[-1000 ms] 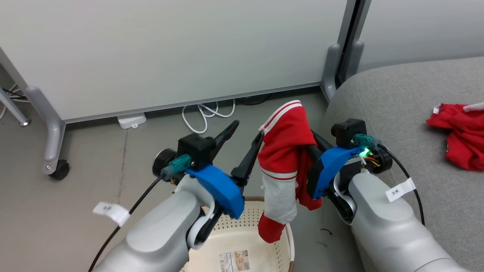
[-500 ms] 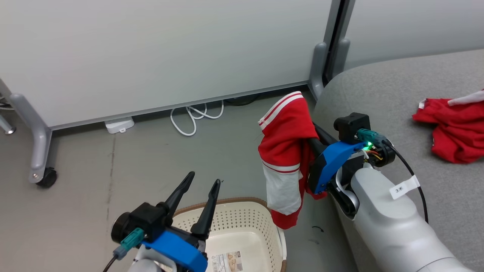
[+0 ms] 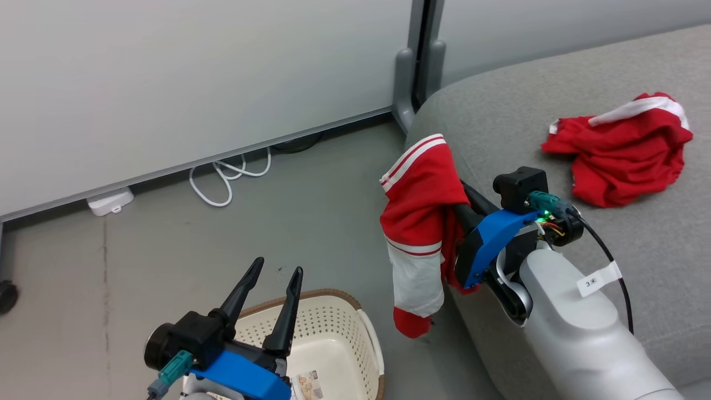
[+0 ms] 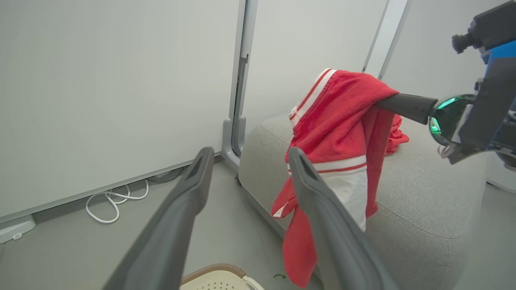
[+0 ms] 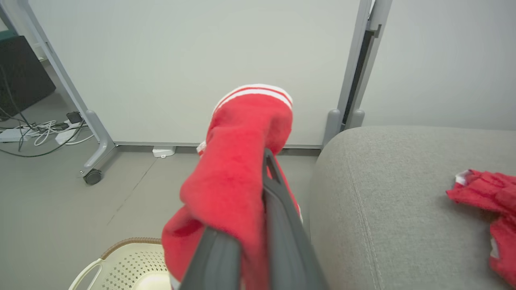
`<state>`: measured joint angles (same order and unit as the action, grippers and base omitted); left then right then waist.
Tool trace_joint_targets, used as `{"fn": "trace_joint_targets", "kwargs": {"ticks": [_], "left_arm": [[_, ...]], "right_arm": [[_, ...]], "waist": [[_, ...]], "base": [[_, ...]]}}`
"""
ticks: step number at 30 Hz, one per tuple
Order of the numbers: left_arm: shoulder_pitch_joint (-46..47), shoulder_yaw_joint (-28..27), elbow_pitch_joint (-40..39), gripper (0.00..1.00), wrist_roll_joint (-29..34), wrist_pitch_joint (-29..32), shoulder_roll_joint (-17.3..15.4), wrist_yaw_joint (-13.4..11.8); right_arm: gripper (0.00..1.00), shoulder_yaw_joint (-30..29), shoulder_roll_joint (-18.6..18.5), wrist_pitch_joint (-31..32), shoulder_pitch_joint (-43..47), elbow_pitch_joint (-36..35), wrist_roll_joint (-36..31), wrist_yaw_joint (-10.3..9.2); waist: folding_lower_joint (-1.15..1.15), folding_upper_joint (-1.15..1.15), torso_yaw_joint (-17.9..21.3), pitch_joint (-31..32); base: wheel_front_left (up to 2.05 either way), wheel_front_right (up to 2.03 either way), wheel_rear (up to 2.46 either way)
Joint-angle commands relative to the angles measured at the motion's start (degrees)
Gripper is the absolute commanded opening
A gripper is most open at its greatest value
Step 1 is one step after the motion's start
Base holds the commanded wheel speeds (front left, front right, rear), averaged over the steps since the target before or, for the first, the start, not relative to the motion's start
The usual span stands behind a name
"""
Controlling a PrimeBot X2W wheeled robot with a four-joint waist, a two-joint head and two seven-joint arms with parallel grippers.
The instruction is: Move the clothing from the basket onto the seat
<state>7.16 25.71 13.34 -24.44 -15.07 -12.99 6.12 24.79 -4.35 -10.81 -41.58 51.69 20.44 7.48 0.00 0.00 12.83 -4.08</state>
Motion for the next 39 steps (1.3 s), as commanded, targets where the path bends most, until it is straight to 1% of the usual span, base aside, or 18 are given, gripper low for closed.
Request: {"fn": "trace_joint_targets", "kwargs": {"ticks": [1,9,11,19,25,32,39], "left_arm": [[-0.1,-0.2,0.0,1.00,0.4,-0.1,0.1,0.2],[0.0,-1.7,0.2,1.00,1.9,-0.1,0.4,1.0],[0.3,-2.2,-0.2,1.00,2.4,-0.1,0.3,1.2],[0.3,-2.7,-0.7,1.00,2.9,-0.1,0.1,1.4],[0.5,-2.6,-0.5,1.00,3.1,-0.1,-0.1,1.3],[1.0,-1.9,-0.6,1.00,2.7,-0.1,-0.3,1.3],[1.9,-1.7,-1.6,1.00,2.9,-0.1,-1.4,1.4]], "right_arm": [[0.00,-0.3,-0.2,0.0,0.7,-0.5,-0.1,0.03],[0.00,-1.3,-0.1,1.5,2.8,-4.4,-0.7,0.03],[0.00,-2.0,-0.1,2.1,4.0,-6.1,-1.4,0.03],[0.00,-3.7,0.1,3.0,6.5,-9.2,-2.4,0.03],[0.00,-4.6,0.5,3.9,7.8,-11.1,-3.1,0.03],[0.00,-6.7,0.5,4.8,8.1,-13.0,-3.5,0.03],[0.00,-12.6,-1.7,5.6,2.6,-15.9,-4.1,0.03]], "waist": [[0.00,0.00,1.7,-0.3],[0.00,0.00,7.6,-1.7],[0.00,0.00,10.1,-2.4],[0.00,0.00,13.0,-2.9],[0.00,0.00,13.8,-3.1],[0.00,0.00,13.1,-3.6],[0.00,0.00,12.1,-6.0]], "base": [[0.00,0.00,0.00],[0.00,0.00,0.00],[0.00,0.00,0.00],[0.00,0.00,0.00],[0.00,0.00,0.00],[0.00,0.00,0.00],[0.00,0.00,0.00]]}}
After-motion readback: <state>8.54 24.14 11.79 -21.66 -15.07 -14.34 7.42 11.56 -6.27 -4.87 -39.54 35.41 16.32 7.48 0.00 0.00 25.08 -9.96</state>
